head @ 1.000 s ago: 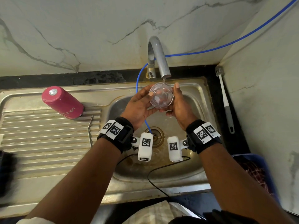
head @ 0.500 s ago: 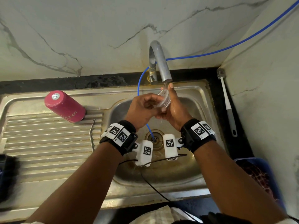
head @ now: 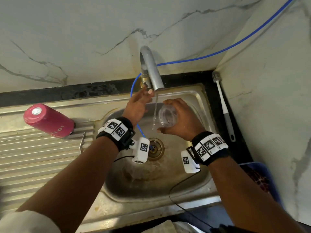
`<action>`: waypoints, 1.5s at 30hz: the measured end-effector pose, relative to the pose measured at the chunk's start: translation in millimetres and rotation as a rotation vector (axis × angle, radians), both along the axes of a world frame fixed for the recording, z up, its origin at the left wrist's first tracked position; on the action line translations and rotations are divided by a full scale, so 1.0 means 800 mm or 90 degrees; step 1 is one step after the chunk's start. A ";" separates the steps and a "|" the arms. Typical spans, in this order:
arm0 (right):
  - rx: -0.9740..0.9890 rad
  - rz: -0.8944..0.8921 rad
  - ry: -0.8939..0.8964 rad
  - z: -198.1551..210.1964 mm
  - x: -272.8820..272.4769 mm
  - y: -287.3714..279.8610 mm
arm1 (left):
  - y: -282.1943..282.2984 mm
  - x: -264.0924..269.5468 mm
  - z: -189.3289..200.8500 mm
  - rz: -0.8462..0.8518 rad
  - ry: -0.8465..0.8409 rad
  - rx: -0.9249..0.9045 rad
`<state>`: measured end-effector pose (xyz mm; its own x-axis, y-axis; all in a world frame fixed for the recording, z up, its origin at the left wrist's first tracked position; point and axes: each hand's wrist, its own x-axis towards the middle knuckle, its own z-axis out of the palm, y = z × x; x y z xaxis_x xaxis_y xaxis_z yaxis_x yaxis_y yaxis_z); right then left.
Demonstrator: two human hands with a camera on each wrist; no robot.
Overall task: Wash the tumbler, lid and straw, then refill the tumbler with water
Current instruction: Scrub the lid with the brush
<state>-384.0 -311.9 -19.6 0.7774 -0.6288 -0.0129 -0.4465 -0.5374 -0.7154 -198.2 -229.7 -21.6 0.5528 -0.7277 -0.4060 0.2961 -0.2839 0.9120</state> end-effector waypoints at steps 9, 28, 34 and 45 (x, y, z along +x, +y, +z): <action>-0.125 -0.001 0.072 0.009 -0.005 0.007 | 0.010 0.011 -0.021 -0.154 -0.331 0.017; 0.093 -0.104 -0.138 -0.005 -0.013 0.011 | 0.018 -0.059 -0.015 -0.148 0.041 0.014; 0.140 -0.017 -0.049 -0.001 -0.033 0.009 | 0.022 -0.079 -0.010 -0.092 0.215 0.005; -0.028 -0.421 0.289 0.002 -0.119 -0.095 | 0.018 -0.086 0.002 -0.142 0.256 -0.036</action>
<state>-479.5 -387.8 -18.3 0.1692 -0.9646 -0.2024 -0.9246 -0.0841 -0.3716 -267.1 -215.7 -20.0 0.1873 -0.8378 -0.5129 0.5670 -0.3341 0.7529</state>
